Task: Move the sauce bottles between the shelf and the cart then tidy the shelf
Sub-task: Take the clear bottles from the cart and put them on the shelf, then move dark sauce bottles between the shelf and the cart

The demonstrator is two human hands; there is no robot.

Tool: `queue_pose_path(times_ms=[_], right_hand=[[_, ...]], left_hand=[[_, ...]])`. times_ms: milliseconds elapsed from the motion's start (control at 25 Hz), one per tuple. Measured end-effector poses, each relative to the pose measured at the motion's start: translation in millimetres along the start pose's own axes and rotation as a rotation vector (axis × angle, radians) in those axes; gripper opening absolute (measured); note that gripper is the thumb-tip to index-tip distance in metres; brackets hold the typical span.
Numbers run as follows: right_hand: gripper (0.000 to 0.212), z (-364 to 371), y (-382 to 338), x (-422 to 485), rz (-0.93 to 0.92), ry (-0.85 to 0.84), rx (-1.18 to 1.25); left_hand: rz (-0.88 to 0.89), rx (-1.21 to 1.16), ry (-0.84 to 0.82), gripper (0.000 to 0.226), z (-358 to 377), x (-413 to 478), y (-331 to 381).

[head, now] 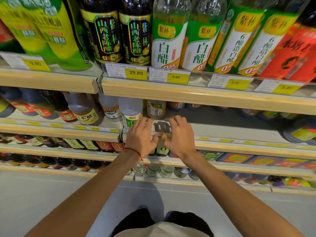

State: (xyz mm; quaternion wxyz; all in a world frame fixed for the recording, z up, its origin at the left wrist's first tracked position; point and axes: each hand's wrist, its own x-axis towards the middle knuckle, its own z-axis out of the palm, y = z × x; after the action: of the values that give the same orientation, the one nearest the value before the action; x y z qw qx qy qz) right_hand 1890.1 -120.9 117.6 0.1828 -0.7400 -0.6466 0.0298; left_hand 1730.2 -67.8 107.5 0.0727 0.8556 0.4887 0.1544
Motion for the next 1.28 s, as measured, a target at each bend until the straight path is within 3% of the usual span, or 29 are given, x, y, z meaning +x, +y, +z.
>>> queue_pose_path(times_ms=[120,360,680,920,1280], right_hand=[[0.049,-13,-11,-15,-0.053,-0.005,-0.076],[0.056,-8,-40,-39,-0.227,-0.058,-0.083],[0.057,30,-118,-79,-0.536,-0.138,0.084],[0.063,65,-235,-109,-0.786,-0.289,0.05],[0.051,142,-456,-142,-0.935,-0.181,0.278]], left_hand=[[0.024,0.18,-0.026,0.052,-20,-20,-3],[-0.135,0.296,-0.042,0.06,-36,-76,-17],[-0.525,0.33,0.002,0.061,-68,-203,-50],[-0.797,0.373,0.051,0.065,-99,-301,-114],[-0.983,0.403,0.111,0.068,-181,-426,-287]])
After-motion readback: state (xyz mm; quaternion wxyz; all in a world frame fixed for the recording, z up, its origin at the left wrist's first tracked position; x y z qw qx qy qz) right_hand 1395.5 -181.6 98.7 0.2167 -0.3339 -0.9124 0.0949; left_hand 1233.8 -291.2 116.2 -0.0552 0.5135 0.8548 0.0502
